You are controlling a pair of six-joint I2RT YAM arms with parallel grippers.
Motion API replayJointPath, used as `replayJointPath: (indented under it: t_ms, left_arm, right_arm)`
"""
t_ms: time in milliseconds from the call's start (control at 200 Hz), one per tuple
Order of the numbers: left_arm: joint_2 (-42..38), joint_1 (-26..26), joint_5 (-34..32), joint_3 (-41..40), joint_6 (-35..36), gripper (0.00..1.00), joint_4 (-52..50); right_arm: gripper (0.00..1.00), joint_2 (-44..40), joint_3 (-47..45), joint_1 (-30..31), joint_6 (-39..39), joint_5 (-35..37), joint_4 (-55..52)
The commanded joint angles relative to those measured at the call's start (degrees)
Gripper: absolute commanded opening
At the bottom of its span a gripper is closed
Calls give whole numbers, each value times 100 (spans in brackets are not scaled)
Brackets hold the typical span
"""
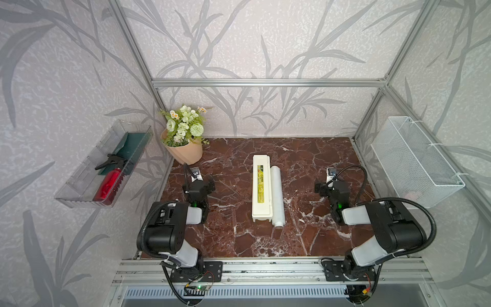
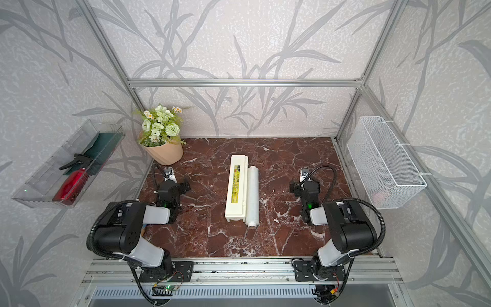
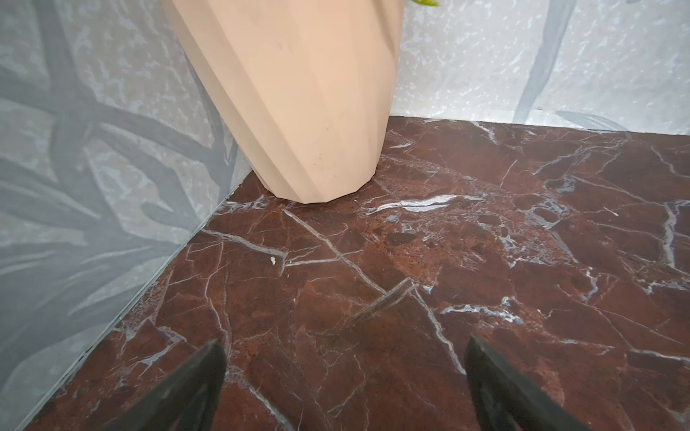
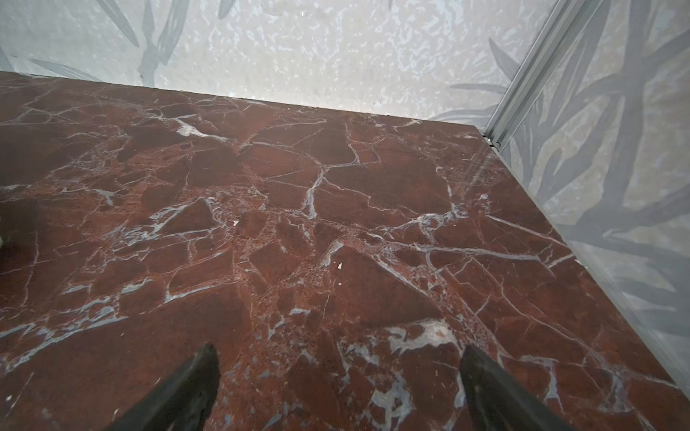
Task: Put plastic wrap rolls into dispensers
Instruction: Pick up the plastic wrap cutting box from the center of the board.
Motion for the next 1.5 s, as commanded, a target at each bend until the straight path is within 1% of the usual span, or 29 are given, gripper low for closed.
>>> replayJointPath:
  t_ms: [0, 360, 440, 480, 545, 575, 600, 625, 650, 685, 720, 765, 775, 825, 870, 915, 970, 1045, 1075, 1130, 1200, 1280, 1315, 1380, 1415, 1495]
  left_arm:
    - [30, 8, -47, 30, -37, 99, 143]
    - [26, 3, -39, 31, -45, 99, 128]
    - [28, 4, -38, 27, -38, 99, 132]
    - [29, 5, -44, 32, -38, 99, 134]
    - [-27, -6, -146, -16, -56, 99, 214]
    - [-133, -13, -277, -47, -89, 99, 188]
    - [-254, -35, -358, -67, -116, 99, 96]
    - [-371, -40, -190, -120, -66, 99, 17]
    - [-462, -55, -69, -191, 86, 99, 144]
    - [-675, -214, -347, -224, 216, 99, 75]
    - [-952, -378, -684, -205, 316, 99, -109]
    - [-1342, -553, -1000, -83, 402, 99, -597]
    - [-1444, -582, -1074, -36, 384, 99, -737]
    - [-1933, -655, -1278, 328, 75, 99, -1778]
    - [-2377, -665, -1213, 748, -444, 99, -3113]
    - [-2692, -685, -1251, 1170, -948, 99, -4208]
    - [-2977, -724, -1224, 1521, -1421, 99, -5247]
    - [-3209, -769, -1088, 1716, -1848, 99, -5860]
    - [-3277, -779, -955, 1837, -2003, 99, -6207]
    - [-3328, -803, -630, 2094, -2185, 99, -6776]
    - [-3297, -834, -223, 2435, -2401, 99, -7471]
    - [-3168, -849, 335, 2834, -2471, 99, -8119]
    - [-3111, -849, 558, 2970, -2468, 99, -8342]
    - [-3048, -867, 930, 3160, -2448, 99, -8694]
    - [-3039, -877, 1102, 3229, -2448, 99, -8849]
    - [-3051, -927, 1410, 3332, -2408, 99, -9164]
  right_arm:
    - [99, 36, 73, 3, -12, 9, 220]
    - [99, 38, 54, 3, 12, 132, 264]
    - [99, 44, 64, 173, -246, 21, 280]
    - [99, 44, -37, 241, -363, 60, 568]
    - [99, -137, -274, 385, -504, 152, 858]
    - [99, -277, -342, 483, -581, 372, 867]
    - [99, -474, -336, 626, -713, 587, 712]
    - [99, -701, -298, 810, -896, 713, 471]
    - [99, -945, -211, 1026, -1119, 858, 142]
    - [99, -1254, -49, 1333, -1371, 1009, -324]
    - [99, -1521, 130, 1569, -1434, 1079, -753]
    - [99, -1801, 413, 1829, -1372, 1096, -1298]
    - [99, -1849, 475, 1877, -1350, 1096, -1559]
    - [99, -2080, 893, 2150, -1228, 1110, -2444]
    - [99, -2177, 1327, 2368, -1034, 1178, -3280]
    - [99, -2168, 1769, 2584, -630, 1316, -4025]
    - [99, -2083, 2326, 2790, -290, 1120, -4985]
    - [99, -1901, 2929, 3275, 0, 1281, -5818]
    - [99, -1820, 3162, 3449, 195, 1381, -6118]
    - [99, -1622, 3648, 3724, 616, 1315, -6708]
    - [99, -1170, 4446, 3937, 1498, 1045, -7744]
    - [99, -572, 5323, 4204, 2270, 683, -8723]
    - [99, -357, 5596, 4347, 2478, 579, -8929]
    - [99, 2, 5872, 4515, 3122, 681, -9090]
    - [99, 194, 6004, 4535, 3430, 528, -9163]
    - [99, 653, 6343, 4551, 3795, 307, -9442]
